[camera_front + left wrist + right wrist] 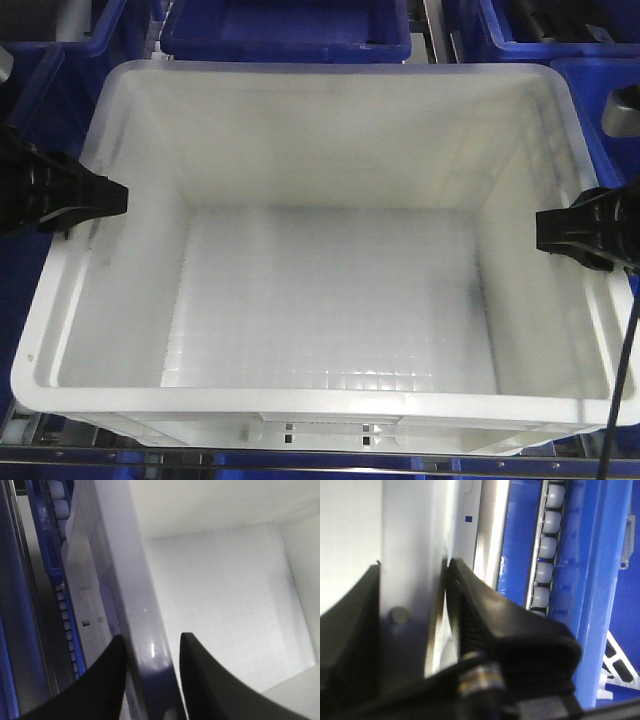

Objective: Move bin from left to right shelf
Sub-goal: 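Carry the tote with both grippers over the roller shelf between blue bins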

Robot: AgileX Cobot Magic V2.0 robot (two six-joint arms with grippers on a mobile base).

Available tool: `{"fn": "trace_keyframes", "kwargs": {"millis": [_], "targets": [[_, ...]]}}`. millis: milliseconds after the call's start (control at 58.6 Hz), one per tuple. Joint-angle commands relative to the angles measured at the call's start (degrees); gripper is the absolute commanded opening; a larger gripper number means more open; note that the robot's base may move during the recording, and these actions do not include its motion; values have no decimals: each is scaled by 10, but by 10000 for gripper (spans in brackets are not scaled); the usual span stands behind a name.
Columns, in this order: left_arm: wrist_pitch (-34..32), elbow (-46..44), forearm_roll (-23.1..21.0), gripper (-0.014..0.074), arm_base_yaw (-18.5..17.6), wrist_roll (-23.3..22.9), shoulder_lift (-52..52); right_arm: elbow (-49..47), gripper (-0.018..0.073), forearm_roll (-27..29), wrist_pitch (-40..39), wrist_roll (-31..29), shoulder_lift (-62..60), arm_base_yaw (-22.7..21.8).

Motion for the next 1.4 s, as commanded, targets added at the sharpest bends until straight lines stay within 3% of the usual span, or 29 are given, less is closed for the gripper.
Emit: {"fn": "trace_keyframes", "kwargs": {"millis": [0, 1383], "targets": [[-43, -27, -47, -3, -4, 14, -17, -26, -5, 32, -66, -19, -13, 0], [-43, -27, -47, -3, -4, 14, -17, -26, -5, 32, -65, -19, -13, 0]]}}
